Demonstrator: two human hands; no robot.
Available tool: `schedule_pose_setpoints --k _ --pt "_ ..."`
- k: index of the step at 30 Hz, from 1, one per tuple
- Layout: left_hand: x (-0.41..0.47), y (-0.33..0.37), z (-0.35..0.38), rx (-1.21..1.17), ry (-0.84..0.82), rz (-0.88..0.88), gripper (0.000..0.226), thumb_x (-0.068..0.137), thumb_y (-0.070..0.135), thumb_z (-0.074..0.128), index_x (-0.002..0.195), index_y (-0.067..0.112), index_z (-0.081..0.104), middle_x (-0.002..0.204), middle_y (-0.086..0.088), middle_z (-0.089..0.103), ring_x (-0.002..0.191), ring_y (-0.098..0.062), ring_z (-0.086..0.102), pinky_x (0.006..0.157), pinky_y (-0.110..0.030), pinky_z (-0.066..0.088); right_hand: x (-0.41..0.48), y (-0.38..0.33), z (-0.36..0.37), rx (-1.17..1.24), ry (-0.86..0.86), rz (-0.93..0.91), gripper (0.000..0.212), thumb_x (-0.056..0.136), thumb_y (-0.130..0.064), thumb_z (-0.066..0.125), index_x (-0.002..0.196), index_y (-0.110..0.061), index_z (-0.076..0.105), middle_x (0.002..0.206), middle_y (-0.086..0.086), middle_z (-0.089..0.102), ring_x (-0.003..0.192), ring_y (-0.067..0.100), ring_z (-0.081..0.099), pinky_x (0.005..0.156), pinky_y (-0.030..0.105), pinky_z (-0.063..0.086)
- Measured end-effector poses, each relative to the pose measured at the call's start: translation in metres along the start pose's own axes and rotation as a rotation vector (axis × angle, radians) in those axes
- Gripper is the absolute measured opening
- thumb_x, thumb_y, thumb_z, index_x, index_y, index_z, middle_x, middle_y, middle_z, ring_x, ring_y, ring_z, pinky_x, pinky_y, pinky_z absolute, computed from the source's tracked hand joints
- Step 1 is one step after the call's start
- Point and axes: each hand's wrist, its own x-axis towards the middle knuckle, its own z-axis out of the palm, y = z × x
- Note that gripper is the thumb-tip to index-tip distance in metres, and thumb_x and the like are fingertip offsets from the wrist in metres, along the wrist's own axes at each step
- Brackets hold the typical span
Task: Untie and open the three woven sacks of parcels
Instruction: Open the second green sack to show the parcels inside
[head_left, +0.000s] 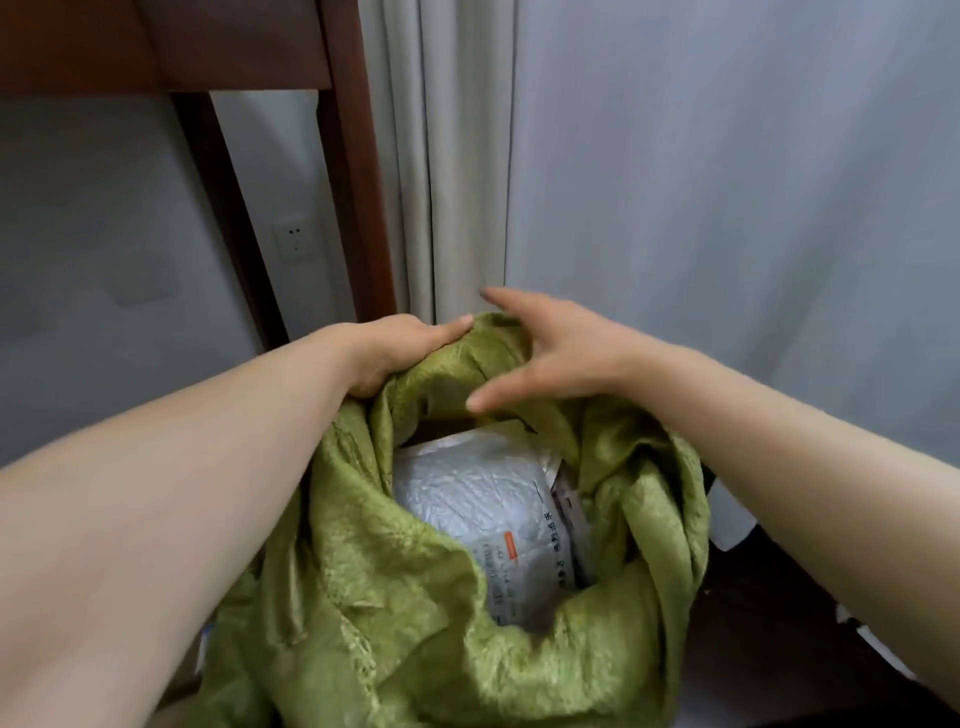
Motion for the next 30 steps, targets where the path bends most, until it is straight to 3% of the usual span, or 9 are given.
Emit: schedule_pose_setpoints --k 3,5,7,10,14,19,22,27,30 --pt "-0.004 -0.007 -0.002 -0.312 -0.028 -0.075 0.048 0.087 0.052 0.053 0.093 0.006 0.065 0.071 -0.011 0.069 0.062 -0.025 0.066 0.061 -0.029 0.053 0.021 0.004 0.032 -0.170 0.049 -0.012 0.063 0.081 -0.042 0.067 0.135 -0.016 0.046 0.130 0.008 0.057 0.122 0.026 0.051 0.100 0.039 0.043" --pt "-0.004 -0.012 0.001 -0.327 0.159 0.030 0.046 0.086 0.049 0.050 0.088 0.007 0.067 0.077 -0.011 0.068 0.071 -0.027 0.065 0.069 -0.032 0.052 0.030 0.014 0.039 -0.036 0.111 0.024 0.033 0.088 -0.032 0.061 0.114 -0.012 0.064 0.109 0.010 0.067 0.106 0.025 0.060 0.090 0.037 0.048" --pt "-0.009 -0.023 0.007 0.188 0.417 0.306 0.061 0.079 0.060 0.055 0.113 0.011 0.062 0.111 -0.009 0.064 0.107 -0.026 0.058 0.094 -0.037 0.047 0.037 0.019 0.041 0.118 0.092 0.111 0.024 0.089 -0.025 0.061 0.103 -0.009 0.070 0.096 0.009 0.069 0.094 0.020 0.062 0.082 0.030 0.049" --pt "-0.022 -0.050 0.014 0.906 0.260 0.564 0.124 0.060 0.068 0.069 0.150 0.011 0.006 0.150 -0.007 0.025 0.139 -0.023 0.021 0.116 -0.033 0.018 0.047 0.025 0.037 0.351 0.131 0.273 0.021 0.085 -0.016 0.062 0.101 -0.003 0.067 0.091 0.009 0.067 0.080 0.020 0.061 0.068 0.027 0.049" --pt "-0.015 -0.101 -0.001 1.123 0.075 0.454 0.119 0.072 0.055 0.068 0.148 0.018 -0.017 0.156 -0.002 0.007 0.144 -0.018 0.008 0.117 -0.035 0.005 0.051 0.050 0.020 0.570 0.294 0.552 0.030 0.082 -0.014 0.061 0.107 0.002 0.059 0.103 0.015 0.062 0.087 0.031 0.061 0.074 0.035 0.051" --pt "-0.020 -0.108 -0.018 0.934 0.080 0.375 0.063 0.087 0.047 0.056 0.144 0.036 0.031 0.139 -0.001 0.040 0.131 -0.020 0.032 0.100 -0.032 0.037 0.042 0.089 0.018 0.694 0.384 0.794 0.029 0.085 -0.014 0.057 0.111 -0.001 0.058 0.107 0.018 0.063 0.091 0.033 0.060 0.080 0.039 0.050" --pt "-0.025 -0.093 -0.005 0.504 -0.012 0.140 0.031 0.086 0.038 0.062 0.105 0.015 0.069 0.096 -0.002 0.066 0.092 -0.015 0.061 0.072 -0.025 0.046 0.041 0.099 0.023 0.605 0.354 0.810 0.031 0.086 -0.018 0.059 0.112 -0.001 0.058 0.112 0.020 0.063 0.086 0.032 0.058 0.071 0.036 0.051" --pt "-0.005 -0.082 0.007 -0.406 -0.099 -0.257 0.031 0.090 0.036 0.059 0.092 0.006 0.066 0.087 -0.010 0.069 0.081 -0.024 0.066 0.080 -0.036 0.055 0.035 0.069 0.033 -0.240 0.271 0.473 0.063 0.080 -0.048 0.054 0.133 -0.015 0.047 0.140 0.014 0.044 0.130 0.033 0.037 0.110 0.042 0.028" --pt "0.008 -0.081 0.017 -0.765 -0.075 -0.417 0.027 0.094 0.032 0.052 0.083 0.011 0.063 0.065 -0.008 0.068 0.054 -0.022 0.066 0.049 -0.031 0.056 0.010 0.007 0.033 0.053 -0.052 0.243 0.086 0.064 -0.074 0.061 0.131 -0.021 0.054 0.133 -0.001 0.053 0.125 0.021 0.046 0.104 0.035 0.037"
